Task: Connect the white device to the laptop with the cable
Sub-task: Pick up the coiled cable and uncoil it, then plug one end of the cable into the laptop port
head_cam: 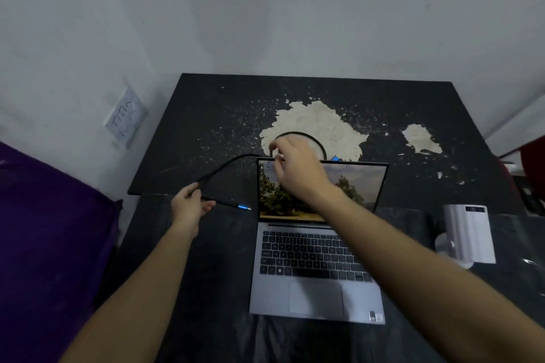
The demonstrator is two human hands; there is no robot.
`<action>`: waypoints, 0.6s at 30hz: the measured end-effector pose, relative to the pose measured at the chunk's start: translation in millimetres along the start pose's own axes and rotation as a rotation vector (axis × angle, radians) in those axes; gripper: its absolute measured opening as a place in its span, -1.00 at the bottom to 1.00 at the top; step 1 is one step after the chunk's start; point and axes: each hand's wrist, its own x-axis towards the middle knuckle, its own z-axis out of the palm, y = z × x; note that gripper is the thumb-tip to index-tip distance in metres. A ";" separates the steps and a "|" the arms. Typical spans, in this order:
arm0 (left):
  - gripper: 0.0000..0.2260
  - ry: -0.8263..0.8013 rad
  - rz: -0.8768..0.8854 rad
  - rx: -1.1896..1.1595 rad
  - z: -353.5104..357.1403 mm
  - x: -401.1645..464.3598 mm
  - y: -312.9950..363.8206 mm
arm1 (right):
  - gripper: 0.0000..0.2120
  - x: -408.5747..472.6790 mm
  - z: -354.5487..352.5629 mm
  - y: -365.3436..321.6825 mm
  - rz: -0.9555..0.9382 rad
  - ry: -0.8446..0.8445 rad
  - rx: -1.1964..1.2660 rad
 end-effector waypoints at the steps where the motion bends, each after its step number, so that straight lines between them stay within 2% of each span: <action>1: -0.74 0.007 -0.005 0.038 -5.1 -2.9 -0.9 | -0.77 -17.5 4.4 -10.5 -0.018 -0.025 0.017; 5: -0.84 -0.014 0.026 0.098 -22.1 -21.6 -1.4 | -0.65 -74.5 35.4 -26.0 0.091 -0.206 0.079; 9: -0.84 -0.054 0.063 0.178 -31.5 -47.3 -9.9 | -0.47 -109.7 56.3 -38.6 0.150 -0.442 0.150; 11: -0.84 -0.061 0.050 0.192 -32.9 -59.1 -13.8 | -0.51 -115.6 62.2 -45.1 0.169 -0.476 0.169; 15: -0.82 -0.088 0.030 0.182 -37.4 -77.3 -15.3 | -0.74 -123.3 65.4 -52.1 0.180 -0.480 0.143; 16: -0.77 -0.095 0.052 0.282 -38.9 -79.8 -16.0 | -0.75 -125.7 65.1 -52.2 0.194 -0.472 0.145; 18: -0.64 -0.074 0.199 0.804 -40.5 -82.9 -18.6 | -0.75 -130.0 63.9 -50.8 0.236 -0.444 0.166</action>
